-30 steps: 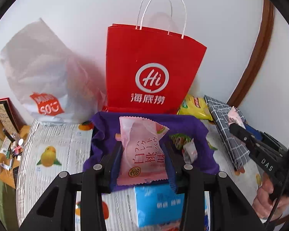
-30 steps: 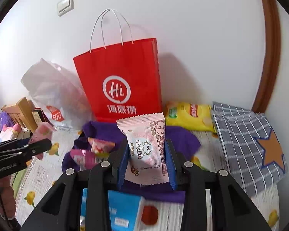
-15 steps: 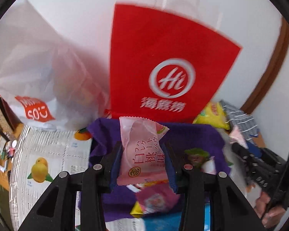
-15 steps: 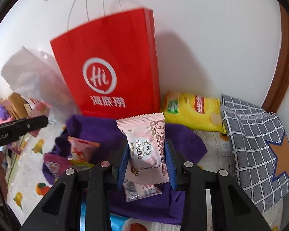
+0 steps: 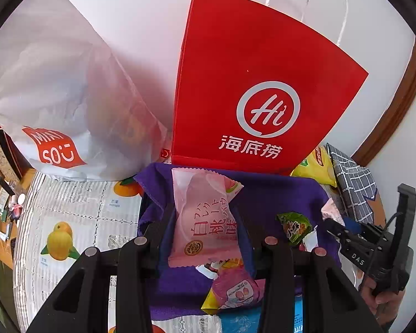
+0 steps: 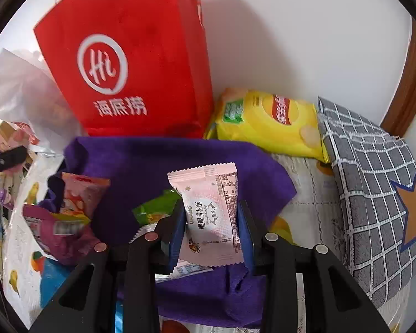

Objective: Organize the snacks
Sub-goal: 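Open both tools to drop the pink packets onto the purple towel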

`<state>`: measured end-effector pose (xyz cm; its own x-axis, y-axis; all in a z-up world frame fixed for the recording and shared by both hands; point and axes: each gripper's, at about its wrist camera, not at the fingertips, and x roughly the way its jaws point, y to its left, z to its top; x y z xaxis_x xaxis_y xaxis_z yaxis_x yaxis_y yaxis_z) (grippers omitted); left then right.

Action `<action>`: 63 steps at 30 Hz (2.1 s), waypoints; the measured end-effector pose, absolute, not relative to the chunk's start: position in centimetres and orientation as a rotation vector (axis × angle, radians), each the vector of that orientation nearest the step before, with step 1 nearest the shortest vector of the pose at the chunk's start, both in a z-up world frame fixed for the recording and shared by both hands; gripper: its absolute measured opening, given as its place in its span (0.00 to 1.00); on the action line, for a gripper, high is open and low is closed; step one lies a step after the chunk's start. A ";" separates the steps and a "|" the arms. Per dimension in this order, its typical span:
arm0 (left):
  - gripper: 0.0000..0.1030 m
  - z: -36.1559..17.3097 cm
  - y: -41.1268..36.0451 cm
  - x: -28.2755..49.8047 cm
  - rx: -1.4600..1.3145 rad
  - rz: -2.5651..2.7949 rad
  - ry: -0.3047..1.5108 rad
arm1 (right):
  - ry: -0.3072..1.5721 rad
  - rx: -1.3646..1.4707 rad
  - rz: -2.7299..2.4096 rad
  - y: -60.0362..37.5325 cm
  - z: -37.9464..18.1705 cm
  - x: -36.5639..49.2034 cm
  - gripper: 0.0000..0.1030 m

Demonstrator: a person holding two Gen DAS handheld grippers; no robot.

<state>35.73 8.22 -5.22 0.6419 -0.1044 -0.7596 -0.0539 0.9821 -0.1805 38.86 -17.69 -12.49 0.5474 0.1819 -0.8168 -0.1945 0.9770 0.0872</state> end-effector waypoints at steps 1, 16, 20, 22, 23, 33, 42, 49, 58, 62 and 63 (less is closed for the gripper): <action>0.38 -5.3 8.2 35.8 -0.196 -0.026 0.877 | 0.976 -0.014 0.223 -17.7 -12.7 39.0 0.35; 0.38 -7.2 8.0 37.0 -0.203 -0.007 0.971 | 1.061 -0.047 0.226 -17.2 -14.8 39.7 0.36; 0.38 -7.3 7.8 37.0 -0.195 -0.008 0.975 | 1.061 -0.042 0.229 -17.3 -14.7 39.7 0.36; 0.38 -7.4 7.7 37.1 -0.191 -0.009 0.980 | 1.063 -0.042 0.230 -17.3 -14.7 39.7 0.37; 0.38 -7.5 7.7 37.1 -0.189 -0.010 0.982 | 1.064 -0.042 0.231 -17.3 -14.7 39.7 0.37; 0.38 -8.1 7.4 37.4 -0.197 -0.017 1.011 | 1.074 -0.039 0.238 -17.3 -14.6 39.9 0.37; 0.39 -9.3 7.4 38.1 -0.246 -0.048 1.069 | 1.028 -0.048 0.248 -17.1 -12.6 39.1 0.42; 0.45 -9.0 7.7 38.0 -0.318 -0.097 1.054 | 1.010 -0.042 0.246 -17.2 -11.7 38.7 0.42; 0.51 -6.8 7.6 36.8 -0.311 -0.114 0.984 | 0.983 -0.024 0.263 -17.0 -10.4 37.7 0.43; 0.51 -5.9 7.7 36.3 -0.299 -0.108 0.972 | 0.946 -0.035 0.266 -16.5 -9.0 36.9 0.48; 0.51 -5.5 7.6 36.1 -0.296 -0.116 0.967 | 0.932 -0.037 0.267 -16.3 -8.4 36.5 0.50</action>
<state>36.06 7.59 -5.48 0.5654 -0.2277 -0.7928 -0.0343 0.9538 -0.2984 36.51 -16.30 -8.45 0.5656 0.2114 -0.7971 -0.2435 0.9663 0.0835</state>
